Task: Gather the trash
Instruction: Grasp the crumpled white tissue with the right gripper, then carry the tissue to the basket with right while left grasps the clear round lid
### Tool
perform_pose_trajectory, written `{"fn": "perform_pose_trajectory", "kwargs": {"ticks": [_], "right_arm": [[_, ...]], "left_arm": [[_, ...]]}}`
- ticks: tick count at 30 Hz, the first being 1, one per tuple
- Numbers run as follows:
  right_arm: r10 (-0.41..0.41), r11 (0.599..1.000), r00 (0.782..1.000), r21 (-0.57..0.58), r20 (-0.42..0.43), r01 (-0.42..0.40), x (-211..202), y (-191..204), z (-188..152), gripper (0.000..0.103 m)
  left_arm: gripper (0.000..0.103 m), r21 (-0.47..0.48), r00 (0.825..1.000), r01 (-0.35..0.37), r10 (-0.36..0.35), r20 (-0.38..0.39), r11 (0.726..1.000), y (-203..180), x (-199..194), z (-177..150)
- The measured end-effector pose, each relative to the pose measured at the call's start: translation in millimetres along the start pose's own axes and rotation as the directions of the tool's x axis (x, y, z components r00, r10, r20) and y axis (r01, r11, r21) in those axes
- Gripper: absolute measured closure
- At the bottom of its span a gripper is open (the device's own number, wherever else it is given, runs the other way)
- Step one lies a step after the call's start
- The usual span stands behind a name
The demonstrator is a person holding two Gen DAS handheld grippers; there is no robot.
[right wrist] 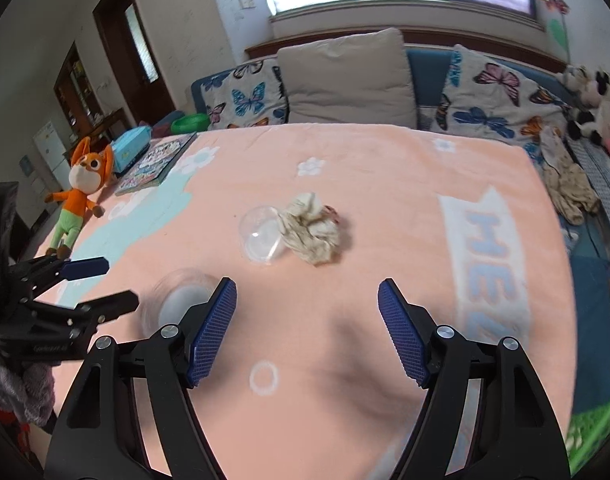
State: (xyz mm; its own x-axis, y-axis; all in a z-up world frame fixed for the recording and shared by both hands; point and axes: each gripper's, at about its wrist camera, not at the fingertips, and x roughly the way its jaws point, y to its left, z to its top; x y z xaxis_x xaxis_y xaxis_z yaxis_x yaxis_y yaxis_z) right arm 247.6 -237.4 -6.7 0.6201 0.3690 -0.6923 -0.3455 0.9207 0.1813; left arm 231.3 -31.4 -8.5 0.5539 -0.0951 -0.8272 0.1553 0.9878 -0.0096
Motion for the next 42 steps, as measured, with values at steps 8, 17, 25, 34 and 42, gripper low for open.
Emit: {"fn": "perform_pose_trajectory", "kwargs": {"ticks": [8,17,25,34,42], "right_arm": [[-0.021,0.999,0.999,-0.026,-0.032,0.020,51,0,21,0.032],[-0.013,1.000,0.997,0.004,-0.080,0.013,90,-8,35,0.039],[0.009,1.000,0.997,0.028,-0.078,-0.006,90,-12,26,0.055],[0.022,0.999,1.000,0.029,-0.022,-0.022,38,-12,8,0.056],[0.017,0.999,0.999,0.049,0.033,-0.018,-24,-14,-26,0.056]], "left_arm": [[0.026,-0.003,0.999,0.019,-0.019,-0.036,1.000,16,20,0],[0.031,0.003,0.996,0.028,-0.027,-0.085,1.000,19,47,0],[0.039,0.028,0.993,0.022,-0.018,-0.113,0.999,15,63,1],[0.064,0.025,0.992,0.055,-0.052,-0.112,0.998,13,69,0],[0.082,0.034,0.994,0.070,-0.067,-0.084,0.997,16,65,-3]]}}
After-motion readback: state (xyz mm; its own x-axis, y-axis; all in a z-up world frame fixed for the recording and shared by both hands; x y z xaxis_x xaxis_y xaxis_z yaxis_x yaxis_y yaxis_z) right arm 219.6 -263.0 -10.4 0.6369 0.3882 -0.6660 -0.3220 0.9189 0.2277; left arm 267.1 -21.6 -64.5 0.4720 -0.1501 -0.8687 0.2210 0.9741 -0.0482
